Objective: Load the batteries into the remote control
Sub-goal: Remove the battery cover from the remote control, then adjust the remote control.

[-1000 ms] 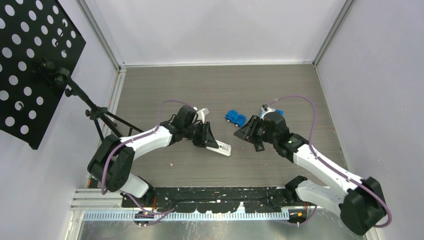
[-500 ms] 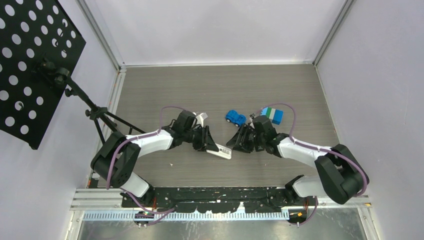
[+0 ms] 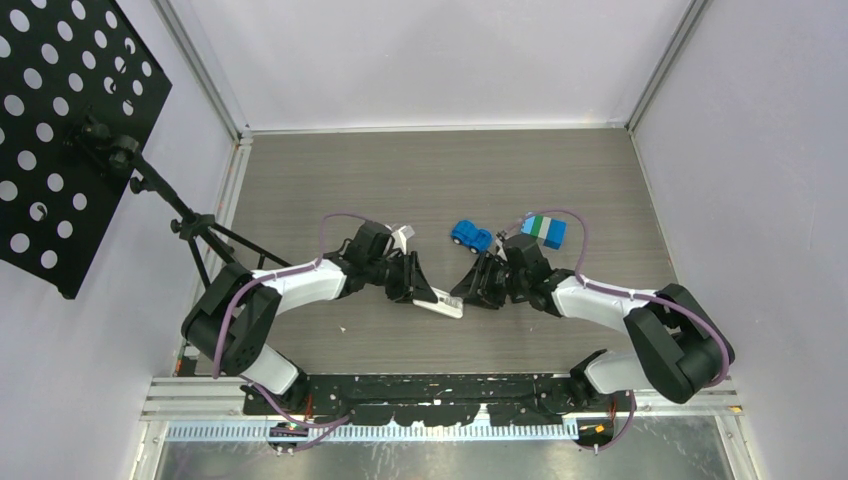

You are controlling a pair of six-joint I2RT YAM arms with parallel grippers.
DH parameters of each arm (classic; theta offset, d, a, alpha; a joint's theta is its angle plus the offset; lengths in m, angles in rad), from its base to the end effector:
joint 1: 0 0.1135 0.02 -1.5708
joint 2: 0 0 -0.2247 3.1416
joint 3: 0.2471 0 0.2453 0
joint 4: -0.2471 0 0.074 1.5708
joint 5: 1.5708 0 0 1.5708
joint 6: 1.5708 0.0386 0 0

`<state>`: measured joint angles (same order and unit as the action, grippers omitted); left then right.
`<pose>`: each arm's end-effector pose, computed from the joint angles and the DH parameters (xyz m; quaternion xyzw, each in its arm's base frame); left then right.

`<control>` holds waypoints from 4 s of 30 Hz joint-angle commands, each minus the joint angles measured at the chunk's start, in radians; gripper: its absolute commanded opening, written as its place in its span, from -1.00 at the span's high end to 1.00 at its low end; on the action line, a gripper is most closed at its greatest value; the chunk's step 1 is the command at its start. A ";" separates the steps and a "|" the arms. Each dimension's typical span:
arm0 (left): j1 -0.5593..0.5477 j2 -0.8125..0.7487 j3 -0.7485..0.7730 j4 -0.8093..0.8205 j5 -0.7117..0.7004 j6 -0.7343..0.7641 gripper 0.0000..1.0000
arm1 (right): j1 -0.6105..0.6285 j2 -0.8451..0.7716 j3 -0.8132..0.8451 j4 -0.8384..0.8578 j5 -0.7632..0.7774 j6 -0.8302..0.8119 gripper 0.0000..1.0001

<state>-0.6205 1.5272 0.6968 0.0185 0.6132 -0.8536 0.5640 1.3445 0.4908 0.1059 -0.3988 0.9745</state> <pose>0.2211 -0.1853 0.1263 0.0081 0.8925 -0.4449 0.0731 0.2045 0.1471 0.1181 0.1055 0.8957 0.4031 0.1554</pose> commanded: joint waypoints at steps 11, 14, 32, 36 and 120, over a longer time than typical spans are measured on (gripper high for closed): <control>0.000 0.017 0.007 -0.049 -0.070 0.018 1.00 | 0.033 0.051 0.021 0.053 -0.015 -0.014 0.14; 0.000 0.017 0.008 -0.054 -0.069 0.020 1.00 | 0.035 0.052 0.027 0.047 -0.014 -0.017 0.30; -0.001 0.017 0.013 -0.064 -0.072 0.022 1.00 | 0.060 0.075 0.049 -0.053 0.081 -0.037 0.26; -0.001 0.027 0.011 -0.051 -0.044 0.024 1.00 | 0.060 0.098 0.044 -0.018 0.080 -0.026 0.23; -0.083 -0.210 0.452 -0.688 0.271 0.807 1.00 | 0.002 -0.210 0.018 0.372 -0.595 -0.258 -0.47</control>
<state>-0.6868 1.3495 1.1400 -0.6567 0.7536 -0.1101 0.5301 1.0855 0.5060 0.2638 -0.7898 0.6540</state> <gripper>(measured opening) 0.282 0.748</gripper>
